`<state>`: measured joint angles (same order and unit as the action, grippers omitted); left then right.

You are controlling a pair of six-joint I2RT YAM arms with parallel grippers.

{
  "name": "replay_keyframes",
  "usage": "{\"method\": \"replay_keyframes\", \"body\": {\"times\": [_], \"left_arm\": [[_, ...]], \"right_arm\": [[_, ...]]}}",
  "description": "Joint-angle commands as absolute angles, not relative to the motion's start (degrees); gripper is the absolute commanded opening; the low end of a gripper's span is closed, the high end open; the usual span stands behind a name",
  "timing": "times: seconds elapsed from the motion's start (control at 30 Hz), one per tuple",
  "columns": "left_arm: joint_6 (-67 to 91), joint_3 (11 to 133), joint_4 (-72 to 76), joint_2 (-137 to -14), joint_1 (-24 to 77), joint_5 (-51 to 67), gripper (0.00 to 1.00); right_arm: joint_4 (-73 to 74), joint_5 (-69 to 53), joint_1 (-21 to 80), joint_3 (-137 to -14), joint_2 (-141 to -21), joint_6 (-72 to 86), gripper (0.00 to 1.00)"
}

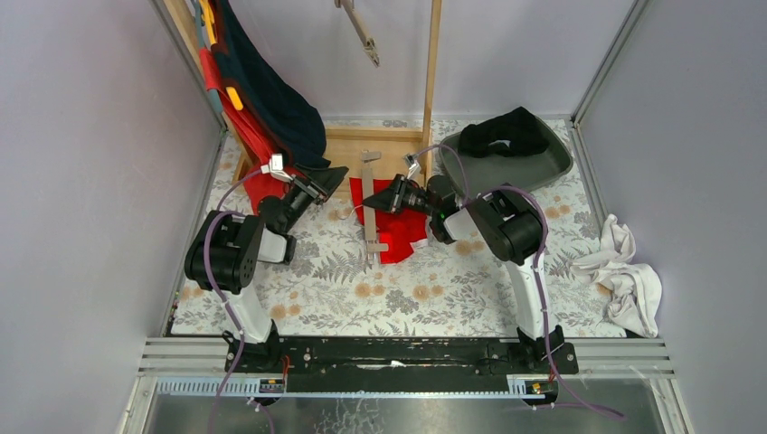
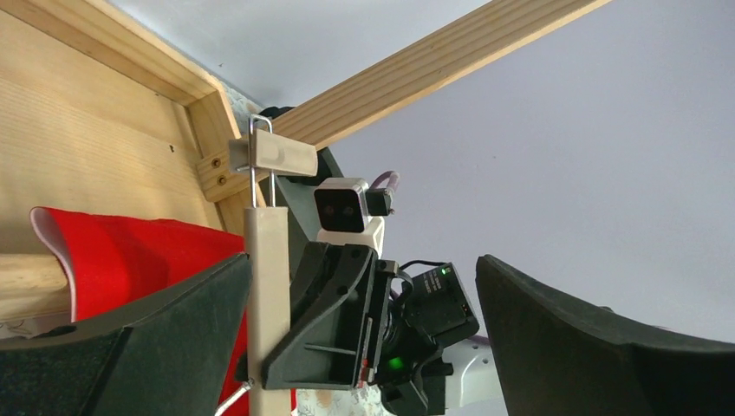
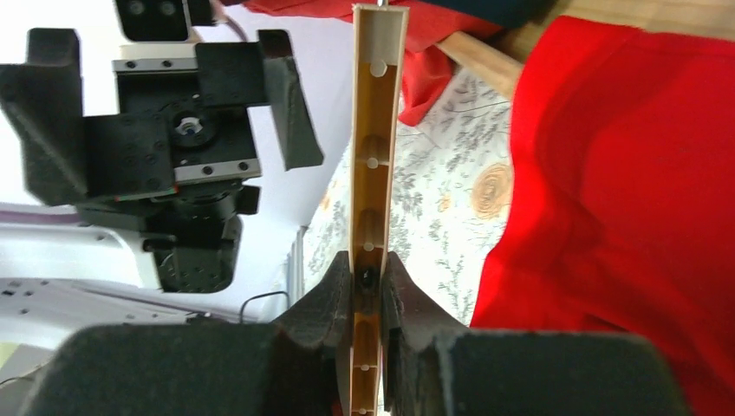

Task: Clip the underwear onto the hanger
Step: Open the clamp at the hanger.

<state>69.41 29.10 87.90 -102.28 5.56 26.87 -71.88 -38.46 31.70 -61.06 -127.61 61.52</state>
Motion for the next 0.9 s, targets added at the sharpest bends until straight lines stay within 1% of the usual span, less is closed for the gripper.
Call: {"method": "replay_keyframes", "body": {"times": [0.0, 0.23, 0.4, 0.87], "left_arm": [[71.0, 31.3, 92.6, -102.4, 5.0, 29.0, 1.0], [73.4, 35.0, 92.5, -103.3, 5.1, 30.2, 1.0], [75.3, 37.6, 92.5, -104.4, 5.1, 31.6, 1.0], [79.0, 41.5, 92.4, -106.1, 5.5, 35.7, 1.0]], "right_arm": [[-85.5, -42.4, 31.6, -60.1, -127.5, 69.8, 0.0], [-88.9, -42.5, 31.7, -59.0, -126.7, 75.5, 0.0], [-87.2, -42.5, 32.4, -58.8, -125.9, 76.1, 0.0], [-89.7, -43.0, 33.4, -59.2, -125.4, 78.9, 0.0]]}}
